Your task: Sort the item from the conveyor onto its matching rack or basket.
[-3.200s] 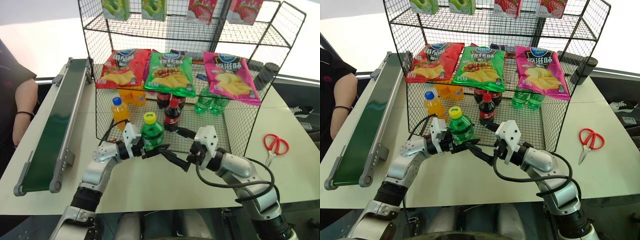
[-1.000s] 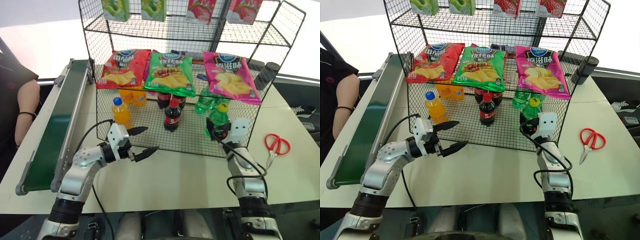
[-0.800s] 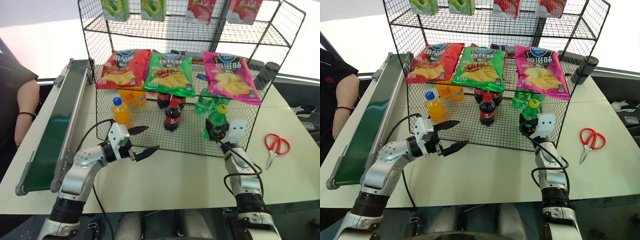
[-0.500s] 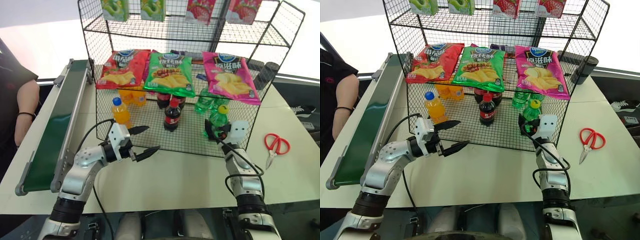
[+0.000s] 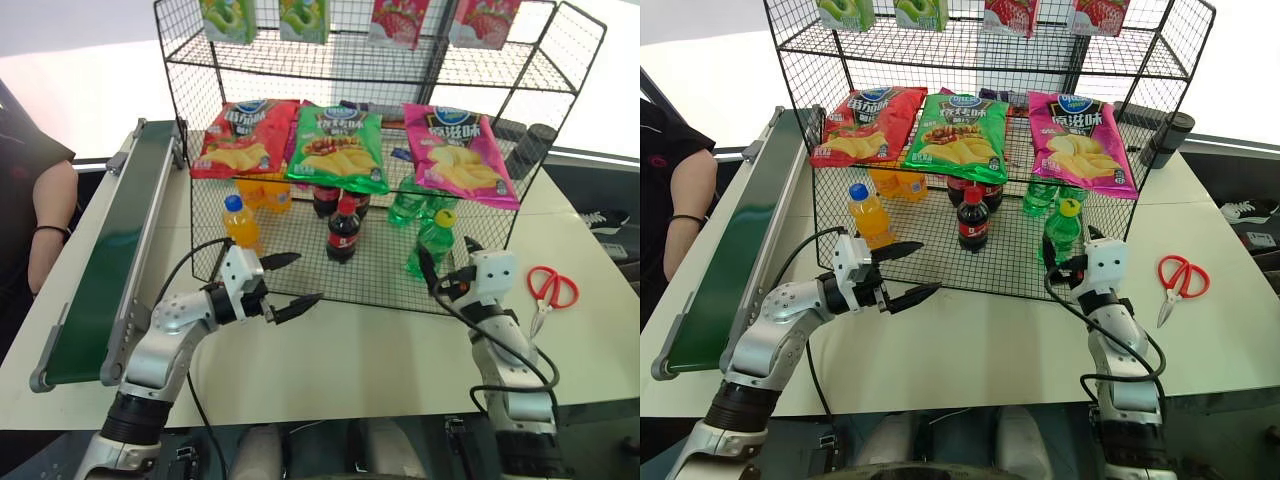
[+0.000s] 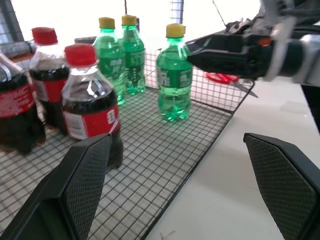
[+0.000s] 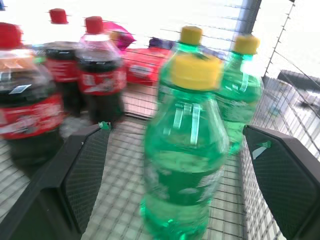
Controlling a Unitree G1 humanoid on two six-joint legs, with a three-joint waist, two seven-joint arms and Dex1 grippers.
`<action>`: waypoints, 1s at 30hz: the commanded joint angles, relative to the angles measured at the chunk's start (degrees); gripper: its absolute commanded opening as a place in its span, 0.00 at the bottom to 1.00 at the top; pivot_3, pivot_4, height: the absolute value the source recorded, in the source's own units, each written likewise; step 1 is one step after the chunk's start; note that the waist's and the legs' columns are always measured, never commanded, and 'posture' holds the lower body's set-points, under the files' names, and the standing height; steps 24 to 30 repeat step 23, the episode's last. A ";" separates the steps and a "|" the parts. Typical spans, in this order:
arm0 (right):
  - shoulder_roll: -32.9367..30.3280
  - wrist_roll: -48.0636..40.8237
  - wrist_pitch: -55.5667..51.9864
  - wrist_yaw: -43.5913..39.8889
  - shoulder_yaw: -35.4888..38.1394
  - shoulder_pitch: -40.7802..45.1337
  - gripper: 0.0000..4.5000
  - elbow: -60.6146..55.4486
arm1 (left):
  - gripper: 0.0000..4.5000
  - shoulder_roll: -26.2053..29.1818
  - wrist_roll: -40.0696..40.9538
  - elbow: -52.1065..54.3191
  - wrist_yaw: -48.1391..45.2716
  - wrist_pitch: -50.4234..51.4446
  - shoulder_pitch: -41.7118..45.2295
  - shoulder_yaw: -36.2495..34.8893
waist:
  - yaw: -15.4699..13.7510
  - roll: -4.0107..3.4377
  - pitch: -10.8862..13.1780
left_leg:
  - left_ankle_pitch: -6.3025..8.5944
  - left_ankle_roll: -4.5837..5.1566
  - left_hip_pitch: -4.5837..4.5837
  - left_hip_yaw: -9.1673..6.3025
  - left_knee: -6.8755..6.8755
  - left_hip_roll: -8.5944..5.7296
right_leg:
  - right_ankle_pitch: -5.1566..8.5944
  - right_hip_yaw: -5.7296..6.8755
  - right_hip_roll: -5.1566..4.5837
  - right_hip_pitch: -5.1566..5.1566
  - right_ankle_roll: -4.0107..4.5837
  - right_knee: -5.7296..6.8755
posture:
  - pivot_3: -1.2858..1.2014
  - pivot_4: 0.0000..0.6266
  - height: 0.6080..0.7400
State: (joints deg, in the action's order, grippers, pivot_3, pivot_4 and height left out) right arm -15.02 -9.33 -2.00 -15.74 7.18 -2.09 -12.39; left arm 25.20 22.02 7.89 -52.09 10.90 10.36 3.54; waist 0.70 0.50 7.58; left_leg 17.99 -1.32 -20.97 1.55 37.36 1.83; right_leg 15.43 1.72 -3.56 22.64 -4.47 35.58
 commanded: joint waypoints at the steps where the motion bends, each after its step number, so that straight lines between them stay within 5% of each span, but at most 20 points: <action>1: -3.62 -2.55 -3.12 -4.62 -0.80 -3.95 0.98 -10.75 | 1.00 3.62 0.15 0.55 -0.05 0.35 -0.89 -3.47 | -0.01 0.00 0.00 | 0.00 0.00 0.01 0.00 -0.01 0.00 | 0.00 0.00 0.01 0.00 0.00 0.00 | 0.52 0.24 1.00; 8: -12.94 -13.24 -9.14 -14.45 7.26 -15.74 0.98 -21.67 | 1.00 9.49 -0.38 -2.79 0.19 -1.41 -4.13 -9.41 | -0.32 0.04 0.01 | 0.01 0.01 0.42 0.01 -0.11 -0.01 | 0.03 0.01 -0.03 -0.42 0.03 -0.16 | 0.52 0.24 1.00; 14: -16.90 -17.38 -10.42 -18.96 16.14 -21.61 0.98 -19.43 | 1.00 11.94 -0.67 -5.31 0.16 -2.78 -8.42 -13.14 | -0.21 0.07 0.00 | 0.02 0.02 0.50 0.03 -0.17 0.00 | 0.05 0.00 -0.04 -0.44 0.06 -0.17 | 0.52 0.24 1.00; 30: -16.90 -17.51 -10.85 -20.89 16.80 -20.95 0.98 -17.22 | 1.00 11.93 -0.49 -6.33 0.05 -3.21 -9.38 -13.74 | -0.24 0.07 0.00 | 0.02 0.02 0.50 0.04 -0.17 0.02 | 0.09 -0.01 -0.07 -0.43 0.13 -0.15 | 0.52 0.24 1.00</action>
